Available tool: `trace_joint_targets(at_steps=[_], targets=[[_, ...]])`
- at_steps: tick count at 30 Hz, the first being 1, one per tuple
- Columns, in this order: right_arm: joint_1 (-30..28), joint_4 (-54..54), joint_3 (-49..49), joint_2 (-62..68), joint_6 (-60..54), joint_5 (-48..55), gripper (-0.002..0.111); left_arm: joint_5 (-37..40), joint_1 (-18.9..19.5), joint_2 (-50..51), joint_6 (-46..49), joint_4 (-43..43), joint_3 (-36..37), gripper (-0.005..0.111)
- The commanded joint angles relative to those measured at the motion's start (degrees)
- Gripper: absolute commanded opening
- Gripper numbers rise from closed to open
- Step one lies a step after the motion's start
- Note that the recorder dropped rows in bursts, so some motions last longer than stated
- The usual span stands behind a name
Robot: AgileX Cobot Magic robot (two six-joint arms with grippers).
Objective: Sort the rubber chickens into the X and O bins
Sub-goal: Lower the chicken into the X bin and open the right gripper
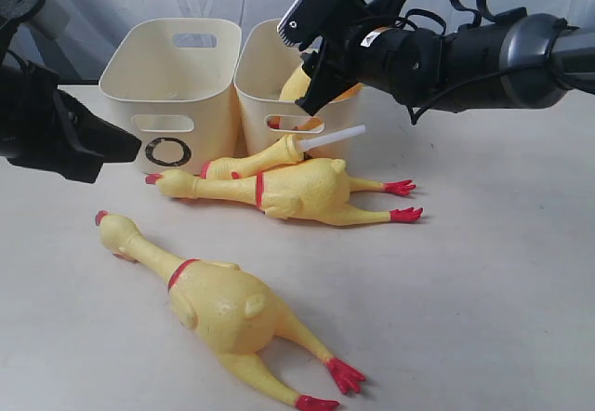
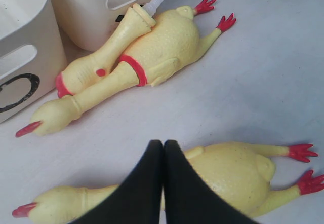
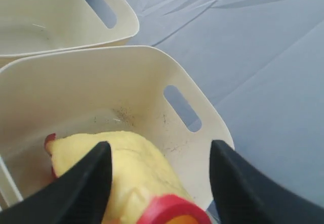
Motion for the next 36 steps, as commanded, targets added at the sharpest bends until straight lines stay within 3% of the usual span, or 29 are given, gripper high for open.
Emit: trace_joint_targets(at_steps=[1, 8, 10, 14, 25, 30, 36], targets=[[-0.13, -0.13, -0.19, -0.82, -0.15, -0.76, 0.055, 0.02, -0.25, 0.02, 0.02, 0.12, -0.45, 0.0], [-0.13, 6.1, -0.19, -6.44, -0.15, 2.91, 0.05, -0.36, -0.25, 0.02, 0.02, 0.12, -0.45, 0.0], [-0.13, 6.36, -0.19, -8.68, -0.15, 9.05, 0.038, -1.19, -0.25, 0.02, 0.02, 0.12, -0.45, 0.0], [-0.13, 7.69, -0.19, -12.71, 0.08, 20.36, -0.001, -1.67, -0.25, 0.02, 0.02, 0.12, -0.45, 0.0], [-0.13, 8.33, -0.09, -17.65, 6.88, 57.72, -0.001, -2.26, -0.25, 0.02, 0.02, 0.12, -0.45, 0.0], [-0.13, 9.15, 5.61, -17.88, 11.08, 56.21, -0.001, -0.3, -0.25, 0.02, 0.02, 0.12, -0.45, 0.0], [-0.13, 9.38, 13.97, -17.88, 18.36, 42.34, -0.001, 0.23, -0.25, 0.02, 0.02, 0.12, -0.45, 0.0]])
